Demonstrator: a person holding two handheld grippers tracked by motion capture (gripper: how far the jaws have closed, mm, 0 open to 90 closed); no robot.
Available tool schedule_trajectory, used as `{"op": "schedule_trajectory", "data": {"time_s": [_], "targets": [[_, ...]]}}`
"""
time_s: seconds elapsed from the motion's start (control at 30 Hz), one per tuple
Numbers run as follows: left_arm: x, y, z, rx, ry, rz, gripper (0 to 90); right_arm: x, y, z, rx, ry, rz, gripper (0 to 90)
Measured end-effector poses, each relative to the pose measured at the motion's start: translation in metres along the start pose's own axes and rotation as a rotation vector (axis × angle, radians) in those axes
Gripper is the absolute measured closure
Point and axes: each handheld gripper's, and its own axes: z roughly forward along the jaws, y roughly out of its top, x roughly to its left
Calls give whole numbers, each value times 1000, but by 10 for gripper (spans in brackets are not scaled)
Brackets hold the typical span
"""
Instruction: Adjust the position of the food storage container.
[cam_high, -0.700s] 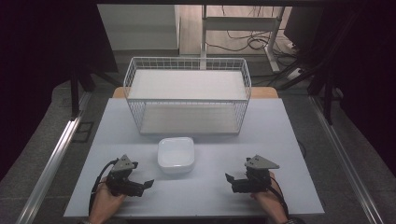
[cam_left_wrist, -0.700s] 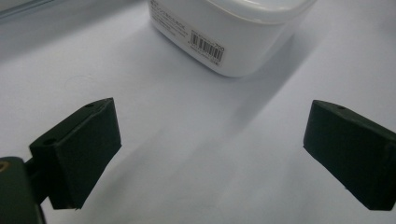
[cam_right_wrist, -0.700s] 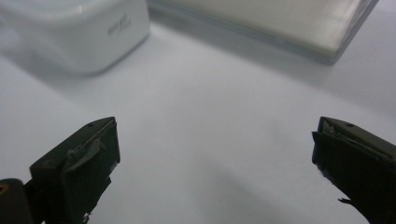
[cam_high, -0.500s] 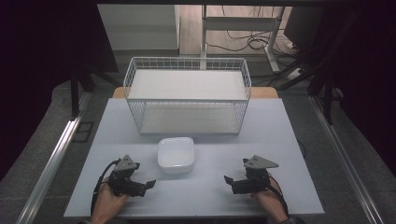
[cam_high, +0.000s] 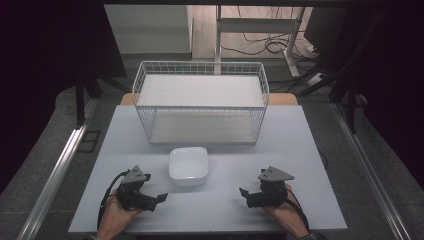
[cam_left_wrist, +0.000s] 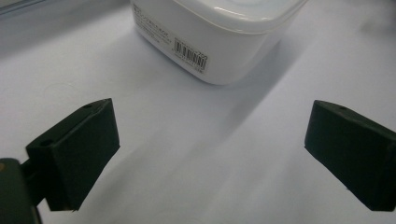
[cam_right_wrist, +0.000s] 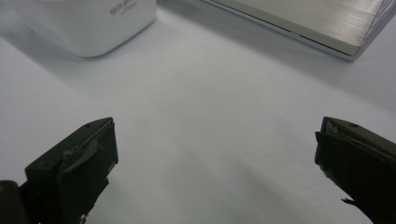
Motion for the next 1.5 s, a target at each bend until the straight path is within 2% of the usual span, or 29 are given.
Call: {"op": "schedule_trajectory", "data": {"time_s": [0.07, 0.1, 0.13, 0.17, 0.3, 0.37, 0.47, 0.53, 0.57, 0.6, 0.77, 0.8, 0.83, 0.87, 0.9, 1.0, 1.03, 1.07, 1.17, 1.2, 1.23, 1.3, 1.5], "targets": [[0, 0, 0, 1, 7, -1, 34, 0, 1, 0, 9, -6, -6, 0], [0, 1, -1, 8, 31, 1, 40, 2, 3, 0, 18, 8, 9, 0], [0, 1, -1, 8, 31, 1, 49, 2, 3, 0, 18, 8, 9, 0], [0, 3, -3, 12, 54, 6, 66, 3, 5, 0, 24, 41, 37, 0], [0, 7, -8, -14, 96, 26, 171, 4, 12, 0, 44, 23, 65, 49], [2, 9, -9, -24, 103, 16, 230, 3, 15, 1, 45, 31, 81, 60], [7, 13, -8, -29, 88, -3, 322, 1, 20, 5, 49, 25, 80, 91], [8, 14, -8, -32, 73, -11, 369, 0, 23, 8, 49, 23, 69, 152], [11, 17, -6, -42, 41, -17, 396, 0, 25, 9, 49, 31, 65, 186], [12, 19, -5, -45, 34, -15, 415, -1, 26, 10, 43, 39, 63, 217], [19, 25, 1, -52, 33, -28, 502, -2, 36, 13, 28, 53, 41, 383], [19, 25, 1, -52, 33, -28, 526, -2, 36, 13, 28, 53, 41, 383], [23, 28, 3, -54, 35, -40, 550, -3, 40, 16, 31, 73, 27, 452], [23, 28, 3, -54, 35, -40, 582, -3, 40, 16, 31, 73, 27, 452], [27, 30, 5, -57, 33, -52, 616, -3, 44, 22, 42, 91, 20, 538], [33, 35, 10, -60, 29, -61, 707, -2, 52, 31, 53, 101, 4, 630], [33, 35, 10, -60, 29, -61, 740, -2, 52, 31, 53, 101, 4, 630], [37, 38, 13, -59, 27, -61, 775, -1, 58, 38, 54, 117, 1, 681], [40, 41, 17, -65, 25, -61, 850, 2, 65, 47, 56, 120, -11, 769], [44, 44, 21, -60, 30, -61, 867, 3, 67, 50, 57, 126, -12, 808], [44, 44, 21, -60, 30, -61, 879, 3, 67, 50, 57, 126, -12, 808], [49, 46, 28, -48, 27, -70, 894, 8, 71, 59, 64, 128, -21, 890], [57, 50, 40, -49, 13, -98, 897, 13, 82, 77, 63, 144, -15, 895]]}}
